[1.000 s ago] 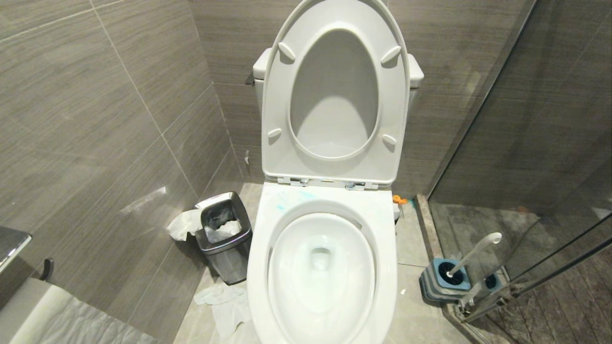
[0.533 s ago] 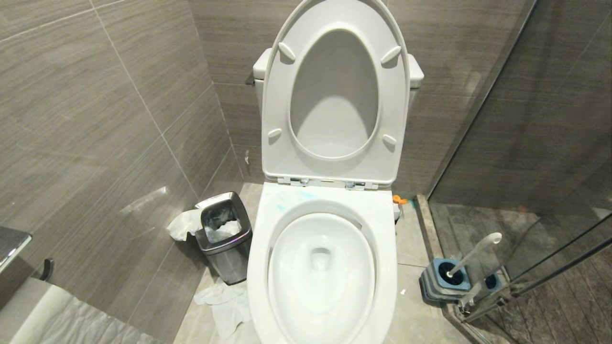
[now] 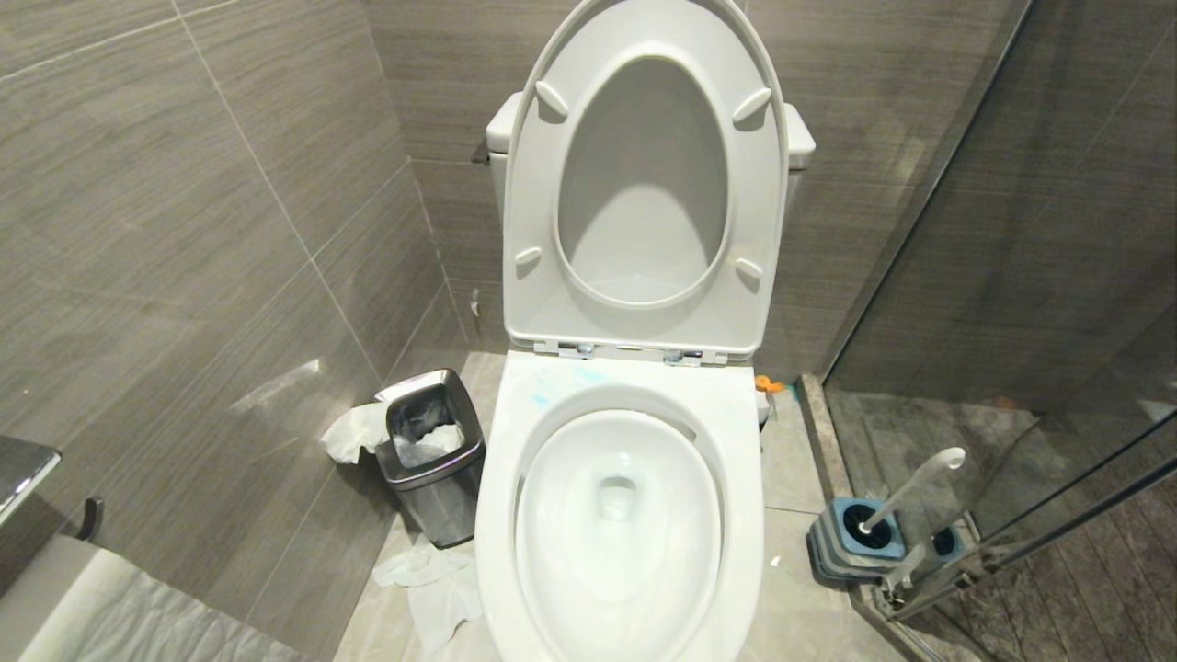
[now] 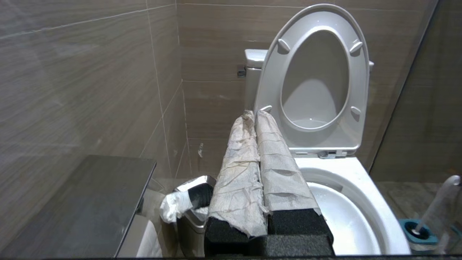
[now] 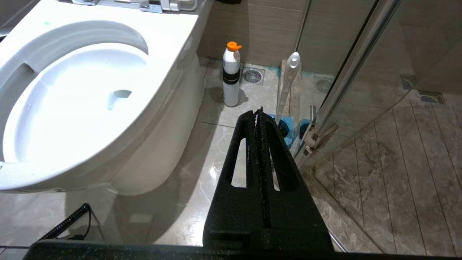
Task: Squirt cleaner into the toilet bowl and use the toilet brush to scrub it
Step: Pour in the cleaning agent
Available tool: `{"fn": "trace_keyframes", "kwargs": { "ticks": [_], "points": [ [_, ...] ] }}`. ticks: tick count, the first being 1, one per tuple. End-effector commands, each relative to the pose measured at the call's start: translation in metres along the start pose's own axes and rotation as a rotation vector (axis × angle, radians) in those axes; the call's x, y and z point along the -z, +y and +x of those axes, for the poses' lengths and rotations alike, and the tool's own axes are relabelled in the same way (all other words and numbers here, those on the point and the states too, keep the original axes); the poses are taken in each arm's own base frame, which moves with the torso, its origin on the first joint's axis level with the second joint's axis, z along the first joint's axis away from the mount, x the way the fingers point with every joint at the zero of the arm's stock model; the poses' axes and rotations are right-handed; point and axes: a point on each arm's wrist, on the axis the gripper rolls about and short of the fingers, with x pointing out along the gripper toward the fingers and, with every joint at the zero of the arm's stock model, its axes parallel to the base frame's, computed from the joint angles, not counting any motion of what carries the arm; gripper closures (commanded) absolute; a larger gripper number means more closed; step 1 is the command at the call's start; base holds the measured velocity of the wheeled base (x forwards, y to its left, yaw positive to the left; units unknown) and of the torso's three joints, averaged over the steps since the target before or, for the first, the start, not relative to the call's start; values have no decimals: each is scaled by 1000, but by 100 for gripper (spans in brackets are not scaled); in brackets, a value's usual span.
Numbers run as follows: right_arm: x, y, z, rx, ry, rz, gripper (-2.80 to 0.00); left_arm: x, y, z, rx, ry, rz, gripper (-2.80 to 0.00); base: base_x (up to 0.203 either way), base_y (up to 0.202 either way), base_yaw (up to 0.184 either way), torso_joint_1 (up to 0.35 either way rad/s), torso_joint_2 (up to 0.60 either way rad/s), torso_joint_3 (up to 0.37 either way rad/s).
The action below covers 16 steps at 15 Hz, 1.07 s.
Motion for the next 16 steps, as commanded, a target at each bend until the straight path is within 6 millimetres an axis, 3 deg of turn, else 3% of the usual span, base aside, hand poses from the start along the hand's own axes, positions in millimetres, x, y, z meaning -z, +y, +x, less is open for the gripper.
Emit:
{"fn": "trace_keyframes", "kwargs": {
  "ticks": [1,13,16],
  "points": [
    [0,0,0,0,2,0,0,16,2,7,1,-15,27,0,0,0,0,0,0,0],
    [0,0,0,0,2,0,0,92,8,20,-13,45,90,0,0,0,0,0,0,0],
    [0,0,0,0,0,0,0,103,9,20,-20,40,92,0,0,0,0,0,0,0]
  ]
}}
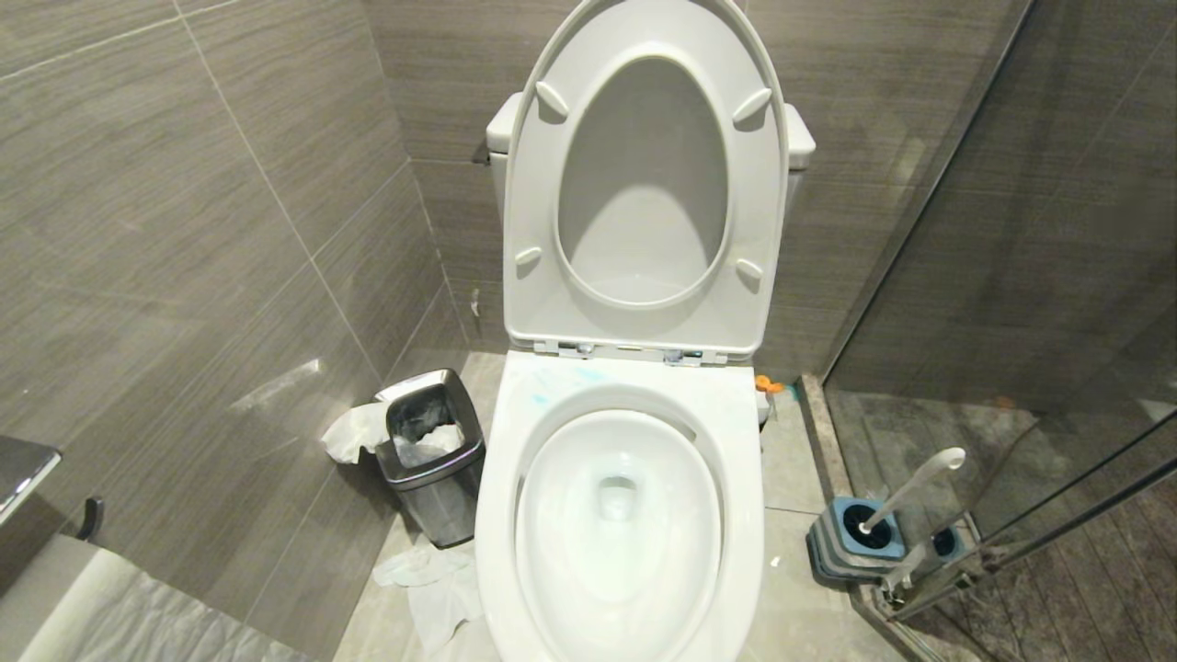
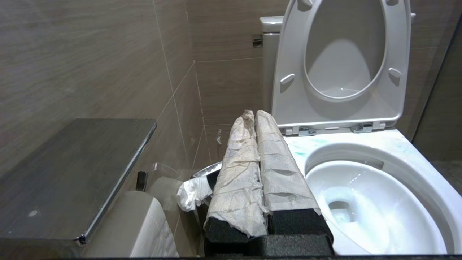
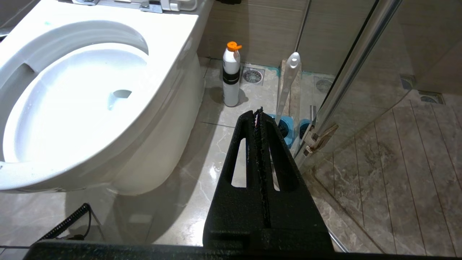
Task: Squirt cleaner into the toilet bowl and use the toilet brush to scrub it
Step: Pour in the cleaning agent
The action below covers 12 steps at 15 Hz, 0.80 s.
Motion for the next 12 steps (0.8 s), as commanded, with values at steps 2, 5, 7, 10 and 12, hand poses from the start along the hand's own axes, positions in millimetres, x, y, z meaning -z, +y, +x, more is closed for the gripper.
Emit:
{"fn": "trace_keyframes", "kwargs": {
  "ticks": [2,5,7,10,12],
  "points": [
    [0,0,0,0,2,0,0,8,0,0,2,28,-5,0,0,0,0,0,0,0],
    [0,0,0,0,1,0,0,12,0,0,-7,70,-8,0,0,0,0,0,0,0],
    [0,0,0,0,2,0,0,17,0,-1,-11,122,-10,0,0,0,0,0,0,0],
    [0,0,0,0,0,0,0,25,-1,-2,-17,195,8,0,0,0,0,0,0,0],
    [0,0,0,-1,2,0,0,29,-1,-3,-21,244,5,0,0,0,0,0,0,0]
  ]
}}
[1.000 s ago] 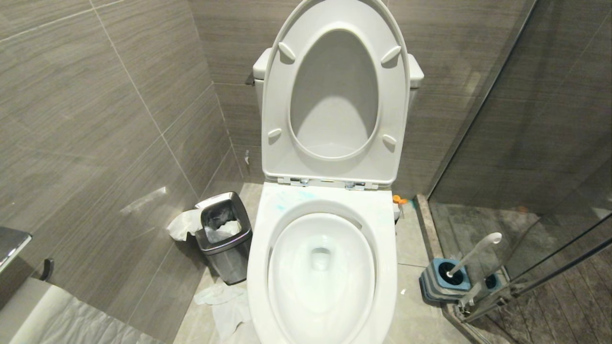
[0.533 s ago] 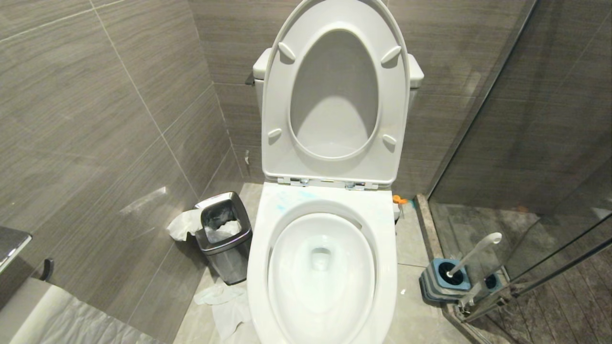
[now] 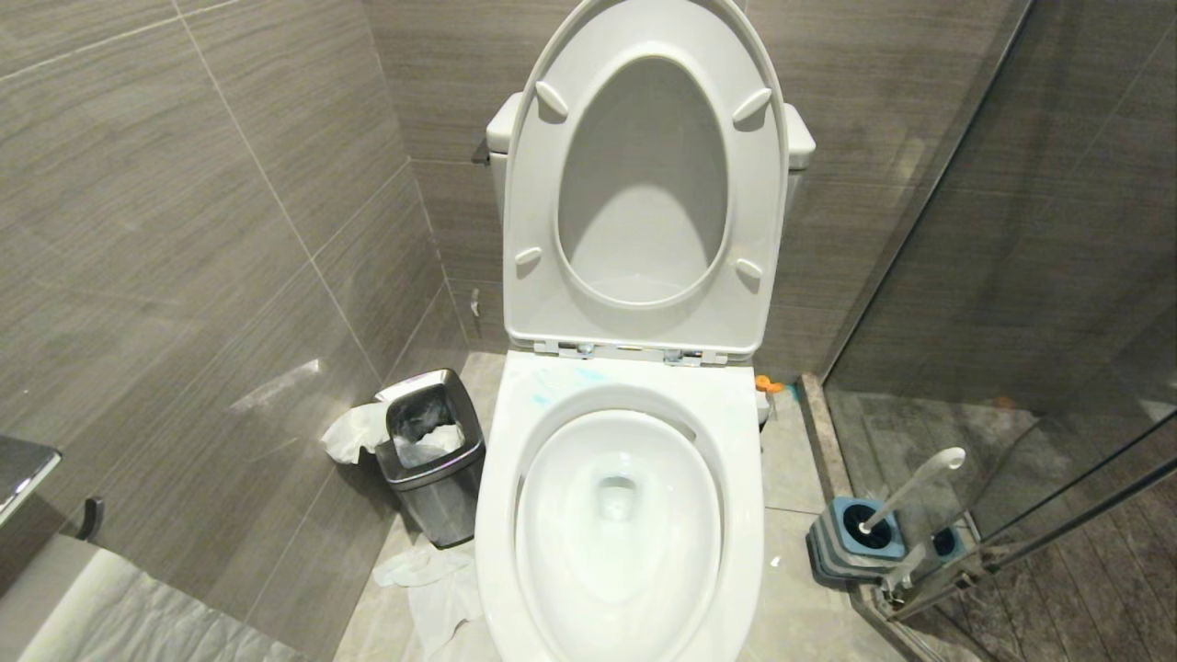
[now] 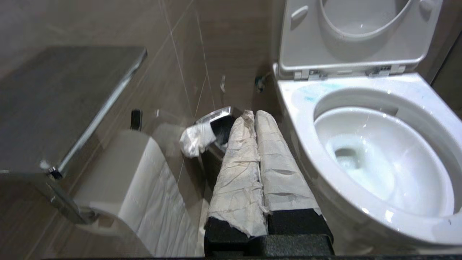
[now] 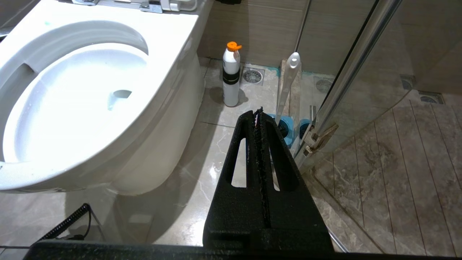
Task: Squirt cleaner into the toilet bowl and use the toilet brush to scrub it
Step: Pour in the cleaning agent
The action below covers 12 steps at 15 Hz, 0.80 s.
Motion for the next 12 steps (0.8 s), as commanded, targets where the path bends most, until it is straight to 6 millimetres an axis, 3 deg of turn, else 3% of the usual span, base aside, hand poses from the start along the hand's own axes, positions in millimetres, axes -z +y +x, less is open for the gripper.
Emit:
{"fn": "trace_keyframes", "kwargs": {
  "ticks": [1,7,12],
  "points": [
    [0,0,0,0,2,0,0,5,0,0,0,45,-3,0,0,0,0,0,0,0],
    [0,0,0,0,2,0,0,25,-1,-3,-13,255,6,0,0,0,0,0,0,0],
    [0,0,0,0,2,0,0,25,-1,-3,-11,252,9,0,0,0,0,0,0,0]
  ]
}}
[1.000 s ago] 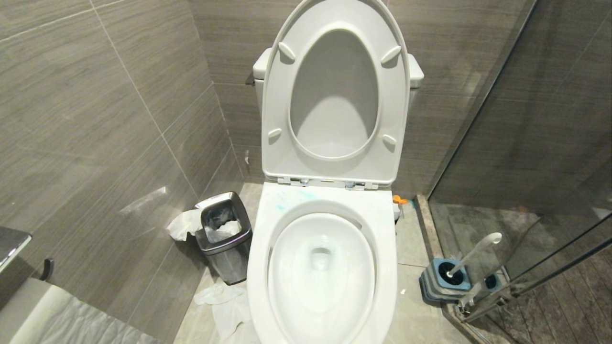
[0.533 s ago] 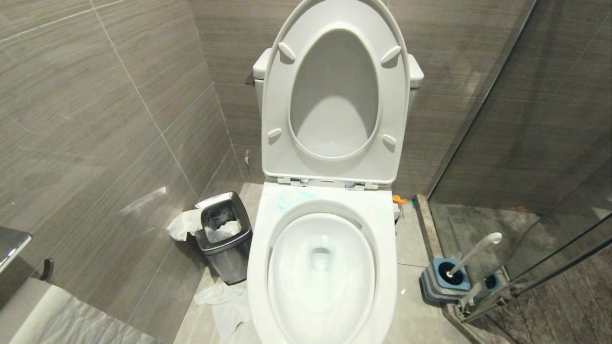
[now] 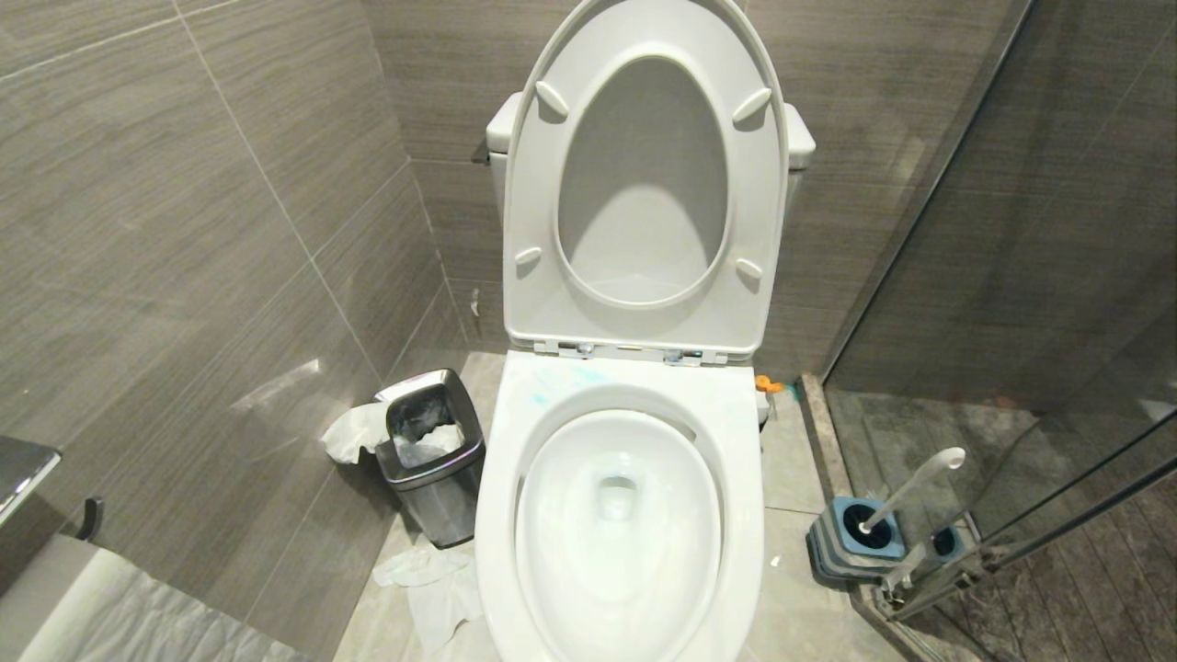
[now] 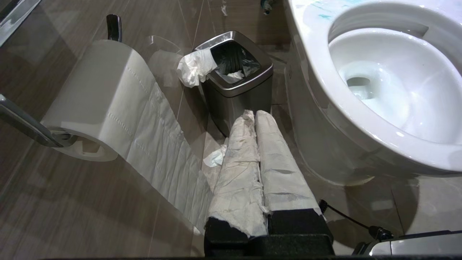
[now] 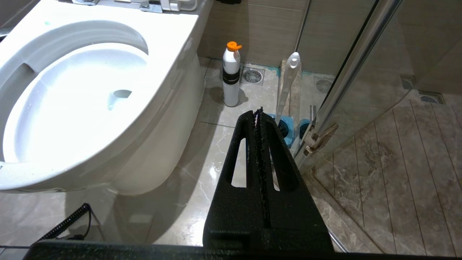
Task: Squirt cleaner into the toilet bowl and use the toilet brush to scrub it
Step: Pour in the cleaning agent
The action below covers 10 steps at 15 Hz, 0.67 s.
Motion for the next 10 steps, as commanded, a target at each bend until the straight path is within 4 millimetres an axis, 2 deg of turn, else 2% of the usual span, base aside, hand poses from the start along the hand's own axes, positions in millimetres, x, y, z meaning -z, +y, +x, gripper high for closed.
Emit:
{"fn": "trace_keyframes", "kwargs": {
  "ticks": [1,10],
  "points": [
    [0,0,0,0,1,0,0,0,0,0,-2,-1,-8,0,0,0,0,0,0,0],
    [0,0,0,0,1,0,0,0,0,0,-19,-5,-69,0,0,0,0,0,0,0]
  ]
}}
